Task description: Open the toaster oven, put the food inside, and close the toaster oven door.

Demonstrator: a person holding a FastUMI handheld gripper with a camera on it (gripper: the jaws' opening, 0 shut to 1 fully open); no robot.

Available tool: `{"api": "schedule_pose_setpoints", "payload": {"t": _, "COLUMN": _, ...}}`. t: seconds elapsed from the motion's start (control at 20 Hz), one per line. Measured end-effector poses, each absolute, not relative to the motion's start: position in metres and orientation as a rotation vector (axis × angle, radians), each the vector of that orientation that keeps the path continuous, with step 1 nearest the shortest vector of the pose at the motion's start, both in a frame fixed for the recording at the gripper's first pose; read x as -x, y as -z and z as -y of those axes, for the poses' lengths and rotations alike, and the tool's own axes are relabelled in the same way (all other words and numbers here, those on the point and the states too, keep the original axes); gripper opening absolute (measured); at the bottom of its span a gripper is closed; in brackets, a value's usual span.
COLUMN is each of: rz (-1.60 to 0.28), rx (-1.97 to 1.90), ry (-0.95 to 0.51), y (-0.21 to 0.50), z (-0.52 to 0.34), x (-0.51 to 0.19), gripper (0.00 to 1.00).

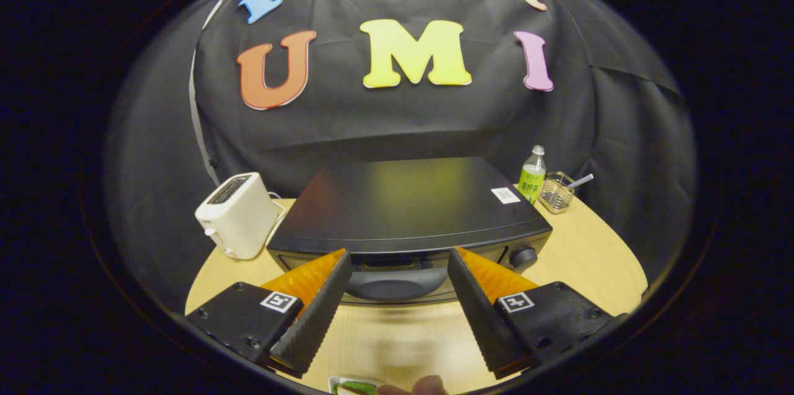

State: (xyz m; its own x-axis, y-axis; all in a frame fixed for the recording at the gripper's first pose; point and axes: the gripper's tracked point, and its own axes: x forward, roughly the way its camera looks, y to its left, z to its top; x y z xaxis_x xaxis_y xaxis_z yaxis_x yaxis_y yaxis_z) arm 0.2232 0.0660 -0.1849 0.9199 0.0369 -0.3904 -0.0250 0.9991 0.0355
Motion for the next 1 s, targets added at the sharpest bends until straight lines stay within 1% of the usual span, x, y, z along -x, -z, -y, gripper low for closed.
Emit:
{"api": "schedule_pose_setpoints", "payload": {"t": 0.25, "rz": -0.418, "rx": 0.009, "ry": -0.038, "y": 0.199, "z": -0.063, "x": -0.239, "gripper": 1.00}}
{"api": "schedule_pose_setpoints", "payload": {"t": 0.5, "rz": -0.447, "rx": 0.024, "ry": -0.048, "y": 0.204, "z": -0.064, "x": -0.236, "gripper": 1.00}}
{"api": "schedule_pose_setpoints", "payload": {"t": 1.0, "rz": -0.575, "rx": 0.040, "ry": -0.053, "y": 0.233, "z": -0.058, "x": -0.179, "gripper": 1.00}}
